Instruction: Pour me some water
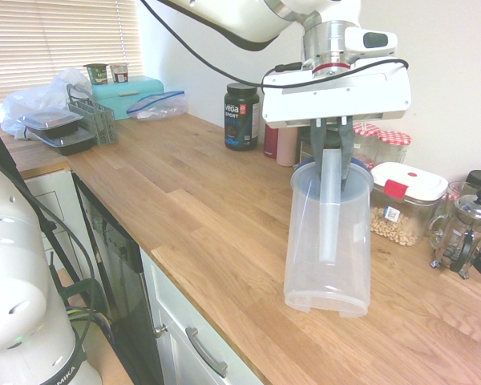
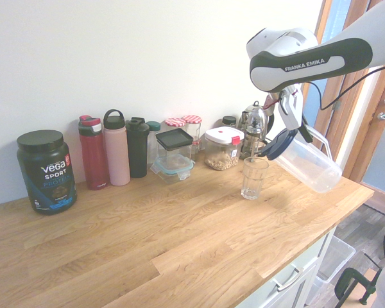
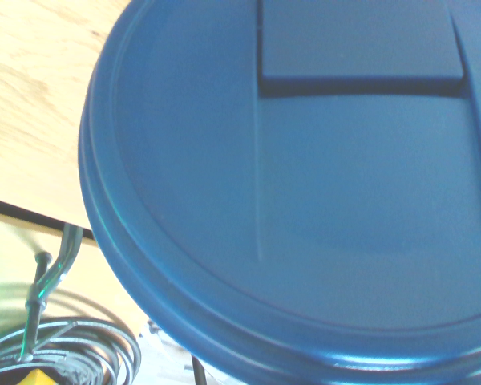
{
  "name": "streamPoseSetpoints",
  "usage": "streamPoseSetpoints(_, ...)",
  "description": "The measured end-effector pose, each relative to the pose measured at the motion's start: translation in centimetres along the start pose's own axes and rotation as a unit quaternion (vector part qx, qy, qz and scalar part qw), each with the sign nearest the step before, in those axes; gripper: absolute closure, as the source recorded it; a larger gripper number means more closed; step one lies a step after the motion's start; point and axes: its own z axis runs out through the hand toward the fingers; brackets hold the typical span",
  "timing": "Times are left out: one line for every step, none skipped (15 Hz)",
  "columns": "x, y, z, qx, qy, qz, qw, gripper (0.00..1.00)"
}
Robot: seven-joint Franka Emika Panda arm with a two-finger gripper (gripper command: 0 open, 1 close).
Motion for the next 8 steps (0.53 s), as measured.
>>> streamPoseSetpoints(-0.1,0.2,-0.6,-0.002,-0.001,0.002,1.000,1.00)
streamPoseSetpoints(-0.2,0.3,-1.1,-0.002,-0.001,0.003,1.000,1.00)
streamPoseSetpoints(-0.3,0.4,-1.4,-0.004,-0.001,0.004,1.000,1.00)
streamPoseSetpoints(-0.4,0.3,-1.4,-0.007,-0.003,0.003,1.000,1.00)
streamPoseSetpoints(-0.3,0.3,-1.4,-0.009,-0.005,0.002,1.000,1.00)
streamPoseSetpoints(-0.3,0.2,-1.3,-0.014,-0.006,0.002,1.000,1.00)
streamPoseSetpoints(-0.3,0.1,-1.4,-0.016,-0.006,0.001,1.000,1.00)
streamPoseSetpoints(-0.3,0.1,-1.6,-0.018,-0.005,0.001,1.000,1.00)
